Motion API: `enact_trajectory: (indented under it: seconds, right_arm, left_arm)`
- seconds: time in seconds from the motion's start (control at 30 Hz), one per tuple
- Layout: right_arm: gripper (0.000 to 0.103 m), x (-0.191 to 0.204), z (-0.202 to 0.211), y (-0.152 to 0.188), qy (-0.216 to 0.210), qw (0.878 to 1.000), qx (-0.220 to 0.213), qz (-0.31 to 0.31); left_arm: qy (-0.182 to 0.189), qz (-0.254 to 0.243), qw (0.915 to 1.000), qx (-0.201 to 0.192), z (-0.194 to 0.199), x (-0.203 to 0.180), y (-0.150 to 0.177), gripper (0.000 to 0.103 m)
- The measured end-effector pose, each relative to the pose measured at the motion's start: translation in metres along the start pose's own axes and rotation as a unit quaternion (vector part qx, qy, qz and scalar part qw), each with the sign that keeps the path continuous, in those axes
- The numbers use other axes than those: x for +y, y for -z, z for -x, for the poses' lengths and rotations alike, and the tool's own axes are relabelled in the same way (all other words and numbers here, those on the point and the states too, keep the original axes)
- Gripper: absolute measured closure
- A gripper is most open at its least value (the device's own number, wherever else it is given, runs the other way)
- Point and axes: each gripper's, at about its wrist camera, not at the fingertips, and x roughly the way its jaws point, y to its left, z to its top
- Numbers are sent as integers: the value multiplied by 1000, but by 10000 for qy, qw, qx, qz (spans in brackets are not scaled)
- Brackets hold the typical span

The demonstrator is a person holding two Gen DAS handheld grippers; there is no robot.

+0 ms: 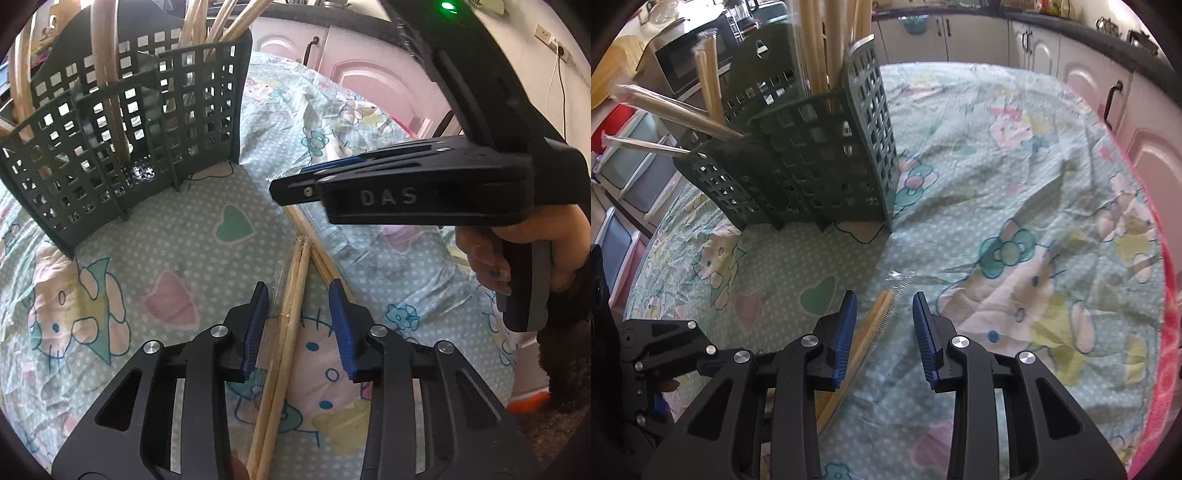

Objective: Organize utensils
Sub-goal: 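Lower the left gripper onto a chopstick and close while the right grasps another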

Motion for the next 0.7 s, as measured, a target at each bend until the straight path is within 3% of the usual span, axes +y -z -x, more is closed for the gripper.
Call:
enact_trajectory:
  seconds: [0.13,0.47,0.7]
  right_arm:
    - [74,-3,-10,-4,-50,9997,133,-177]
    - [93,-8,-12,-7,-45,9994,165,-294]
    - [94,-19,0,-3,8,9991,-29,-419]
  left_arm:
    - [27,-9,10000,55,-1,2,-2,77]
    - [-26,-134,9998,174,-21,-2,-17,79]
    - [-49,-162,9995,278,-26,0,-23,86]
